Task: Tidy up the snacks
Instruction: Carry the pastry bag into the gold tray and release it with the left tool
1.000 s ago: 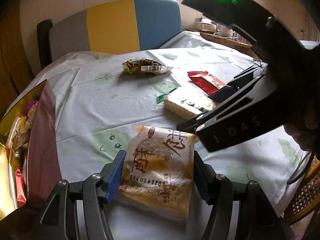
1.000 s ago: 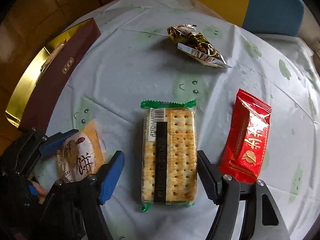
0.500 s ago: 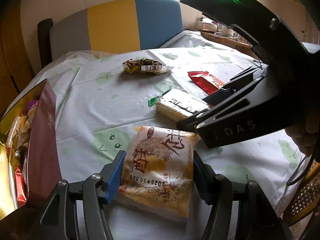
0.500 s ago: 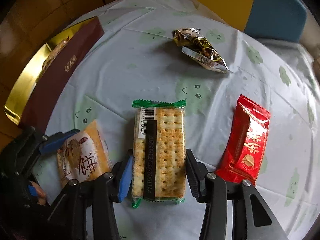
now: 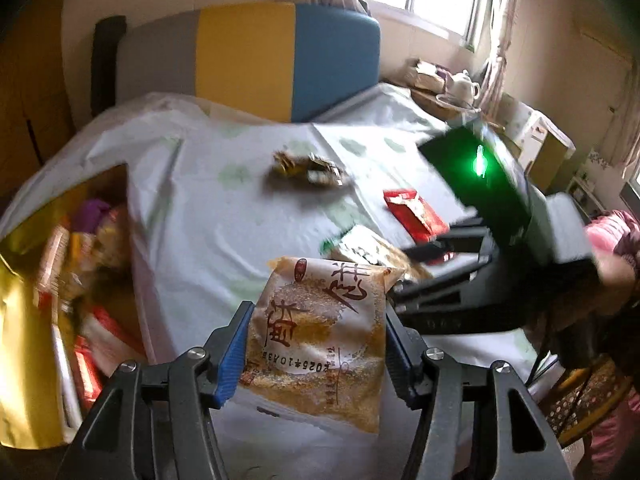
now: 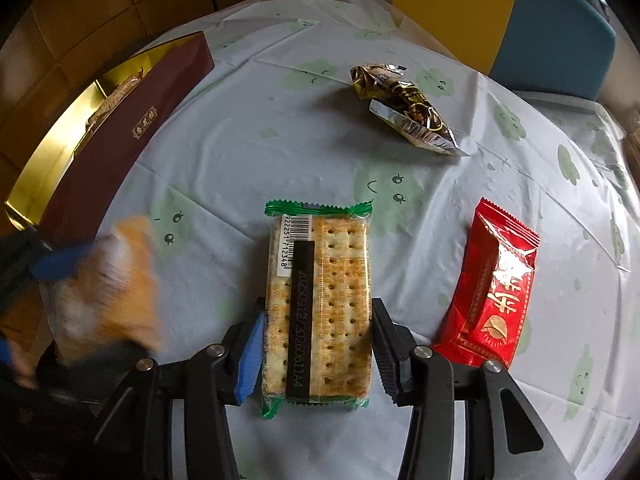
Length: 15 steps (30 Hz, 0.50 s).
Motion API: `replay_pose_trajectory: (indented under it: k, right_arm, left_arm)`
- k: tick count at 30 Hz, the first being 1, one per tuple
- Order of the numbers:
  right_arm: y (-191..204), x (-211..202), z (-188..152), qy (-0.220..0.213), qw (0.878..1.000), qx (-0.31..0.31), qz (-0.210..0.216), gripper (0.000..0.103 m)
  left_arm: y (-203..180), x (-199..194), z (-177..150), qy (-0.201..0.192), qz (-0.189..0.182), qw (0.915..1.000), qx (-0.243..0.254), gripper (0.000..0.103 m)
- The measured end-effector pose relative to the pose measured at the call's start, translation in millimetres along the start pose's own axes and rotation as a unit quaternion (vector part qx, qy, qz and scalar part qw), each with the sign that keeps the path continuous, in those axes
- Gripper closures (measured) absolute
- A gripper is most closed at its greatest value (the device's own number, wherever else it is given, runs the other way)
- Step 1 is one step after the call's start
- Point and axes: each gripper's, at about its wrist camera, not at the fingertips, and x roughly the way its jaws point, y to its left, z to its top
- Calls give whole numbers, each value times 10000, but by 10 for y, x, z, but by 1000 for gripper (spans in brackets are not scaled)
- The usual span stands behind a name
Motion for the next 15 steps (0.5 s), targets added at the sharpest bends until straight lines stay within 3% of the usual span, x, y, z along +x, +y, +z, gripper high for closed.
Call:
replay_pose_trajectory:
  k: [2,8,15]
  right_arm:
    - [7,-20,5,-1,10000,-22,-14,54]
    - [23,-1,20,-6,10000,-39,-34,54]
    - [34,4,22,-10,10000,-60,-61,54]
  left_arm:
    - [104,-87,56,-63,-86,9997,-230,42]
    - [622,-414,174,-316,164,9952,-909,42]
    - [1828,-709,197,-264,942,9665,-2375,42]
